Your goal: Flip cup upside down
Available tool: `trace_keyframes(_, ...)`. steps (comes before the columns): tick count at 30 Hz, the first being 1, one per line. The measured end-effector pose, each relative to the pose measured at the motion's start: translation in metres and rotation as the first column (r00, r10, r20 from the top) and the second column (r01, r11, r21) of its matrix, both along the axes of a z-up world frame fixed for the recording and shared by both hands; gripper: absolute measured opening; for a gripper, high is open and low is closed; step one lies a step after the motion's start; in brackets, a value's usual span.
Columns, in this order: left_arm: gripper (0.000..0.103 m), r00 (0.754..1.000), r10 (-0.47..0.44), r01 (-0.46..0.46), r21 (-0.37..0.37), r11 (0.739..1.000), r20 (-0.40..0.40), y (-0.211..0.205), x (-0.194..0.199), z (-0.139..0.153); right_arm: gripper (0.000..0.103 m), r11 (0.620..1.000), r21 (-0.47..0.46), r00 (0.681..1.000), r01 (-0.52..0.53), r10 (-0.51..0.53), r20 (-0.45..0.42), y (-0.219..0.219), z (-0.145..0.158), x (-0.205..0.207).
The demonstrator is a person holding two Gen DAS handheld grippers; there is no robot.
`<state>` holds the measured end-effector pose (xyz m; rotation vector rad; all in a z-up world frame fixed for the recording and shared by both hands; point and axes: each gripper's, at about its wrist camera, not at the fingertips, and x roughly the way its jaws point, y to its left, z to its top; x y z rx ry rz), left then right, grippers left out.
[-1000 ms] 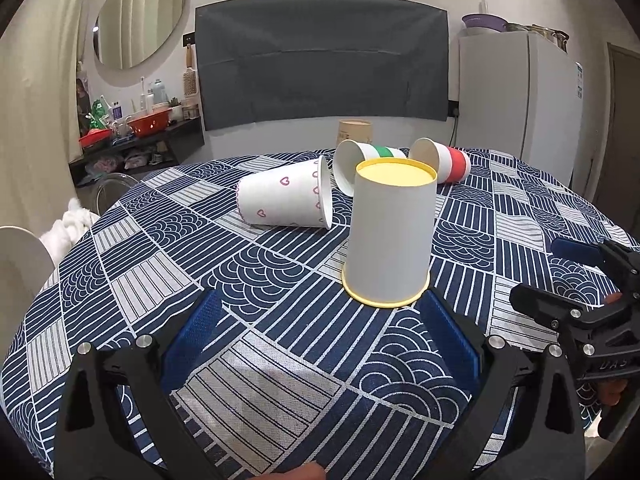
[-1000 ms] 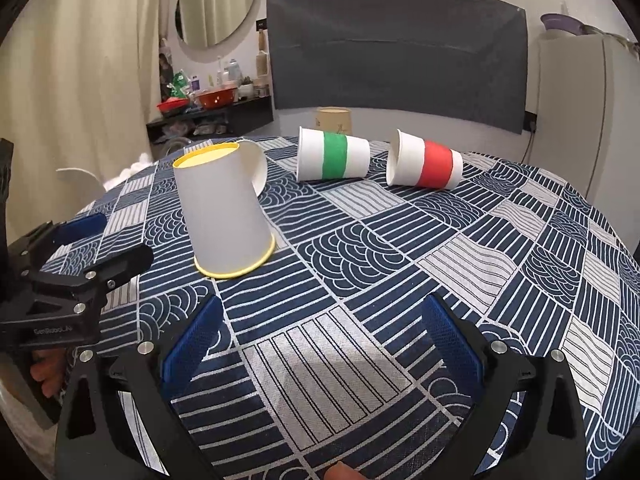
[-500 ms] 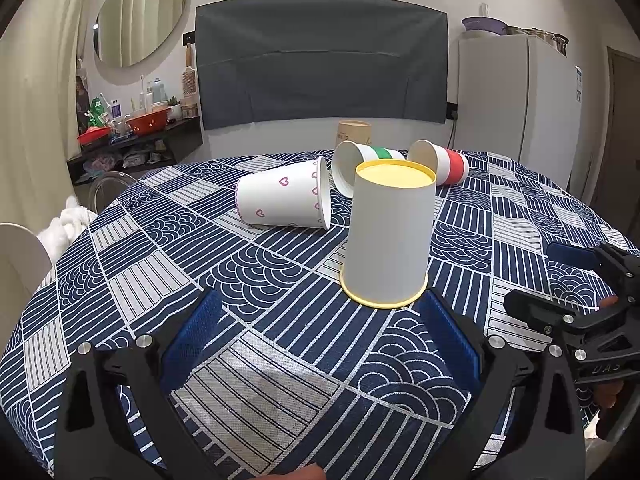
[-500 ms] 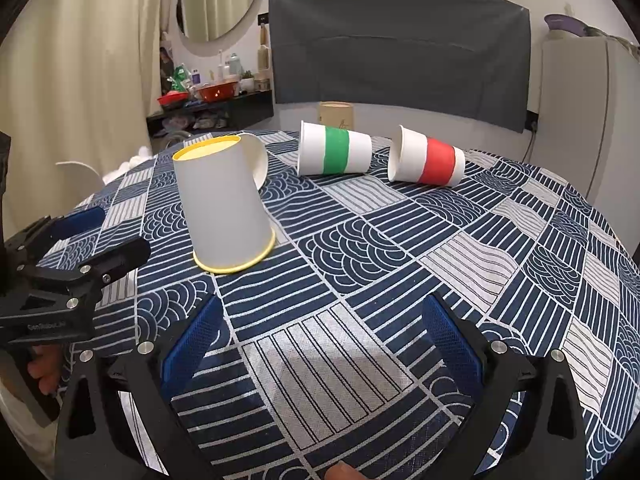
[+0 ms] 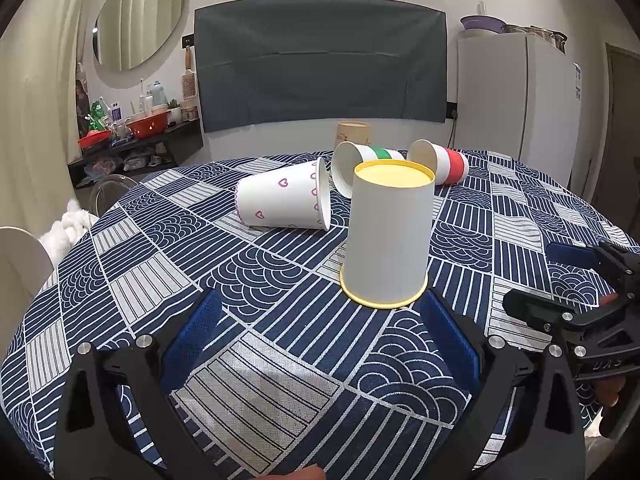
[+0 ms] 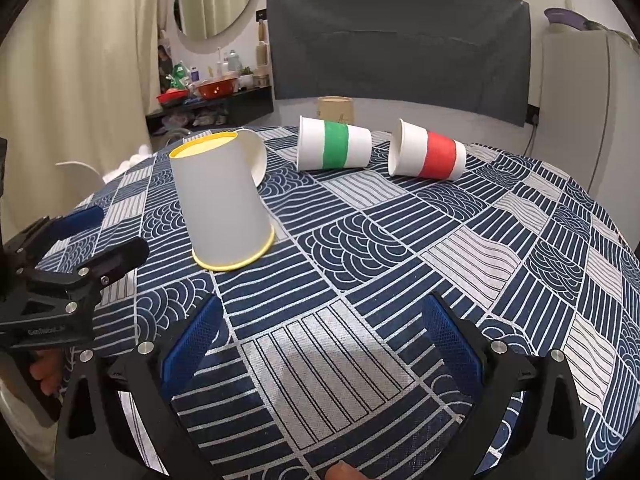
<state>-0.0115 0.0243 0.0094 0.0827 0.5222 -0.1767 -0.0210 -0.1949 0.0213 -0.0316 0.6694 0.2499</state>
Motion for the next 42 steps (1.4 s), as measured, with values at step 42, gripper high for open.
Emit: trace_keyframes(42,0.097,1.000,0.009,-0.009,0.021,1.000,0.023,-0.0012,-0.0034,0.0011,0.095,1.000,0.015,1.000,-0.008,0.009,-0.019,-0.0003,-0.0006,0.0015)
